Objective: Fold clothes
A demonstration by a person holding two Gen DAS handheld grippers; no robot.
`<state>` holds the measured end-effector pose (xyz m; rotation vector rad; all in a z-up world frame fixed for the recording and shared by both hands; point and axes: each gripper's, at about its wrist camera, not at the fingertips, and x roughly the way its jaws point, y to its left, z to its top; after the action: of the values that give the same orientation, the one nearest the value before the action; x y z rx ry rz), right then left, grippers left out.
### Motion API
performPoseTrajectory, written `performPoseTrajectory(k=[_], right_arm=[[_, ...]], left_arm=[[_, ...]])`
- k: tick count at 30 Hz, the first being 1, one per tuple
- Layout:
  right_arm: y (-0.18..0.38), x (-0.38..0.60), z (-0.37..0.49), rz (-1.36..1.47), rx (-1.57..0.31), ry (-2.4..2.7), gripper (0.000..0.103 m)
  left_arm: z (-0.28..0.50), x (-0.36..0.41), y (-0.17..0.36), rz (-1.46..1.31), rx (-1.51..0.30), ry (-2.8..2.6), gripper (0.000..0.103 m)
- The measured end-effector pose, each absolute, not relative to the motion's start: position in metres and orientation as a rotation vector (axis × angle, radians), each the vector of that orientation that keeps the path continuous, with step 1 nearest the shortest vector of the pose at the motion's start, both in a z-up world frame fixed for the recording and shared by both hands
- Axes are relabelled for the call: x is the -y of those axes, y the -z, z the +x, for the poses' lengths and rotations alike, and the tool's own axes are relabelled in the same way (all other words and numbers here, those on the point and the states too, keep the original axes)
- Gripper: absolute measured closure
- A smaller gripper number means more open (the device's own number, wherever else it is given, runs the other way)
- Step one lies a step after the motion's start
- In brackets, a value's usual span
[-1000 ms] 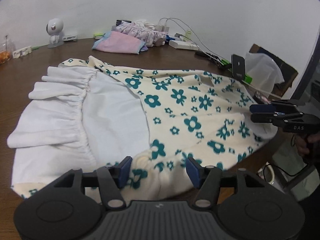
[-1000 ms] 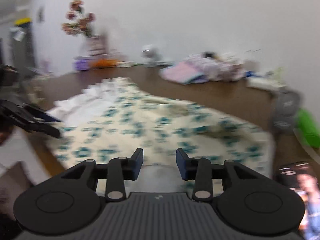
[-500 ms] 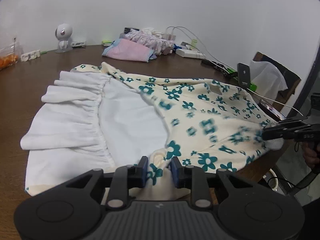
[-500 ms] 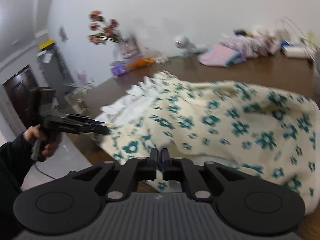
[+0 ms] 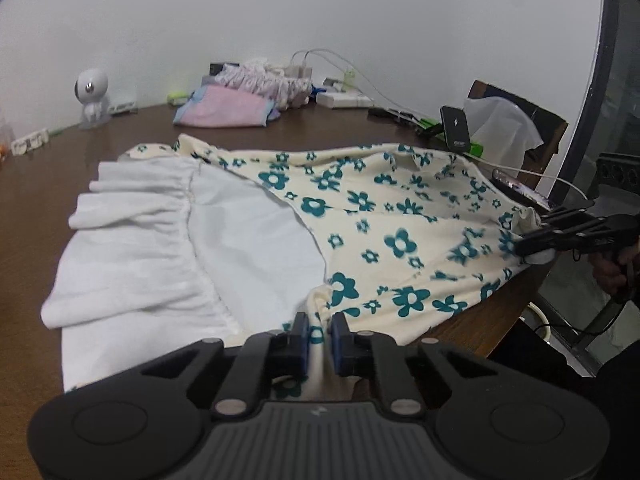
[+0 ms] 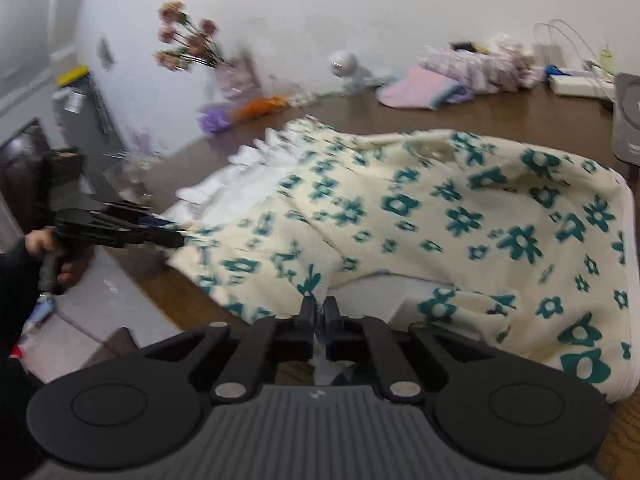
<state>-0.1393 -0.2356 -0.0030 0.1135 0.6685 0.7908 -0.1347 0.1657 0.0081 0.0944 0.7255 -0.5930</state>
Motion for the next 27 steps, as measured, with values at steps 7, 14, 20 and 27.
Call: performPoseTrajectory(k=[7, 14, 20, 27], right_arm=[[-0.007, 0.242, -0.152, -0.014, -0.672, -0.810, 0.093], [-0.030, 0.274, -0.158, -0.023, -0.557, -0.700, 0.058], [-0.038, 0.269, -0.112, -0.102, -0.543, -0.521, 0.058], [-0.017, 0.236, -0.009, -0.091, -0.733, -0.359, 0.067]], left_arm=[[-0.138, -0.170, -0.004, 0.083, -0.753, 0.584, 0.091], [-0.149, -0.181, -0.010, 0.058, -0.739, 0.539, 0.088], [-0.122, -0.148, -0.038, 0.062, -0.655, 0.567, 0.069], [-0.080, -0.089, -0.022, 0.093, -0.713, 0.570, 0.062]])
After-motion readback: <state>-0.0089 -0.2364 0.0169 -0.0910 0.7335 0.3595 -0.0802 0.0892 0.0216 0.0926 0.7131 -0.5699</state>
